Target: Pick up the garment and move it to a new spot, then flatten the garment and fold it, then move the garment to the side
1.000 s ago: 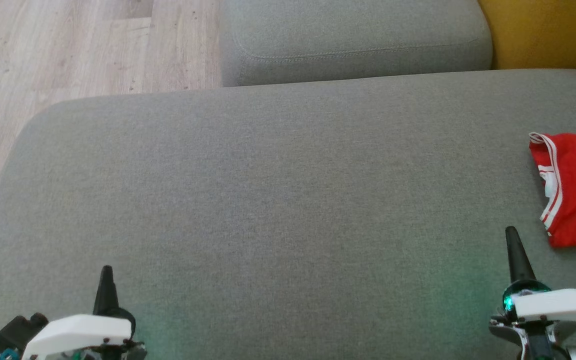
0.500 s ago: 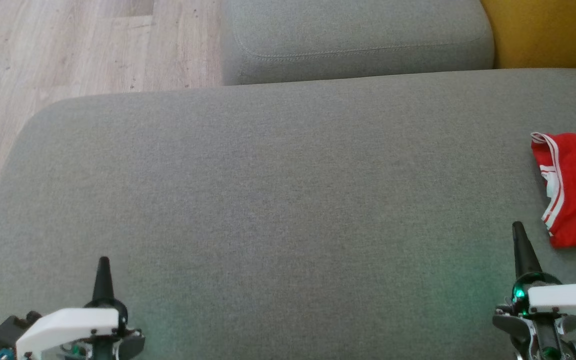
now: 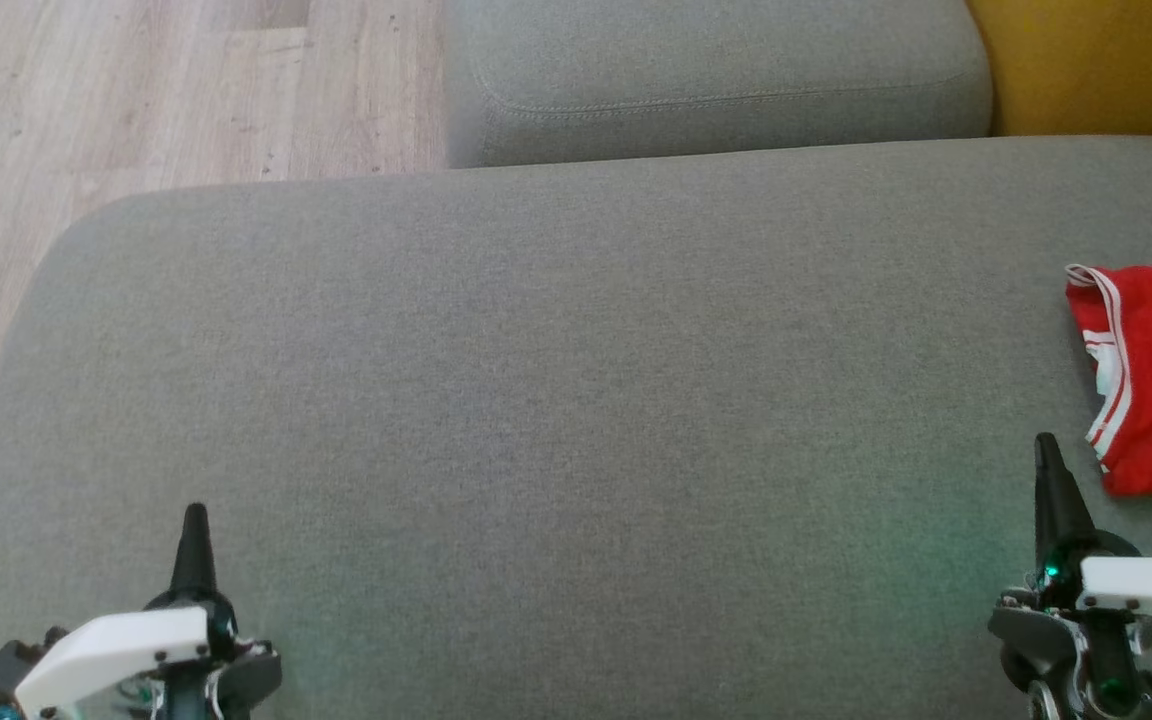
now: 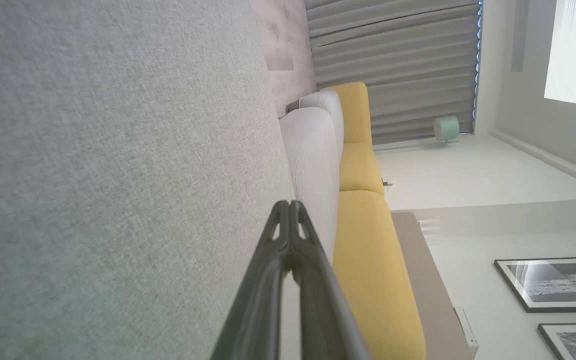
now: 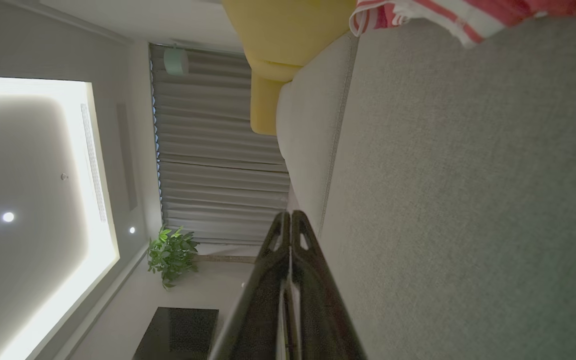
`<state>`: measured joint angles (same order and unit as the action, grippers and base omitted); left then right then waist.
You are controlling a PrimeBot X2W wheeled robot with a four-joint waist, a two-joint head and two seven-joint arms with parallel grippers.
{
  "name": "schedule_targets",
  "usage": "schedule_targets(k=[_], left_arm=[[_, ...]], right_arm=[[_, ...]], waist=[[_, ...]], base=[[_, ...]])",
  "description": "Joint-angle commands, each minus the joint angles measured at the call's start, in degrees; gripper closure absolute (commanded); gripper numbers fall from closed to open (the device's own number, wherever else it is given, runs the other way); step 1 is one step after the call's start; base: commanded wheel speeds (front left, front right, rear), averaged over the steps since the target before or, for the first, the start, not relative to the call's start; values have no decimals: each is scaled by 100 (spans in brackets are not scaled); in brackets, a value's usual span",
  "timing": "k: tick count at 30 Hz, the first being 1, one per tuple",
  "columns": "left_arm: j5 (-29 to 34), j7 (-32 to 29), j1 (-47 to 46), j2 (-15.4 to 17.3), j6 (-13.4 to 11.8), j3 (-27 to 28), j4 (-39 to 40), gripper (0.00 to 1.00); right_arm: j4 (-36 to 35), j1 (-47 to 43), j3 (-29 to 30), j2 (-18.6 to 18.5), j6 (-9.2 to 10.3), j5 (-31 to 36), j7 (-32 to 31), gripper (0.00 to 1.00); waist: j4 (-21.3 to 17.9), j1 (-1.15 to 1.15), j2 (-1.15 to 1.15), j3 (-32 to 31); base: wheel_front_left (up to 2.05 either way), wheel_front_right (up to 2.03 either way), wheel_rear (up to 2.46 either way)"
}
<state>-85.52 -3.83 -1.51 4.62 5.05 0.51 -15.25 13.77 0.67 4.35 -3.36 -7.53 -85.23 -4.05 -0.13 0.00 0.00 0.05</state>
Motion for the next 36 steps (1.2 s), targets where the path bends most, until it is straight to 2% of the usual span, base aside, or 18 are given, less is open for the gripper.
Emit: schedule_targets(k=[1, 13, 36], left_arm=[[-164, -55, -372, -5, 69, 288, 152, 100], [-726, -206, -462, -118, 244, 526, 122, 100], [-707, -224, -464, -134, 244, 549, 122, 100]], right_arm=[[-147, 385, -67, -116, 4, -206, -29, 100], [12, 532, -4, -112, 4, -878, -66, 100], [16, 537, 51, -73, 4, -833, -110, 100]], waist=[[2, 0, 0, 2], [13, 0, 0, 14], [13, 0, 0, 13]], base=[[0, 0, 0], [0, 0, 0], [0, 0, 0]])
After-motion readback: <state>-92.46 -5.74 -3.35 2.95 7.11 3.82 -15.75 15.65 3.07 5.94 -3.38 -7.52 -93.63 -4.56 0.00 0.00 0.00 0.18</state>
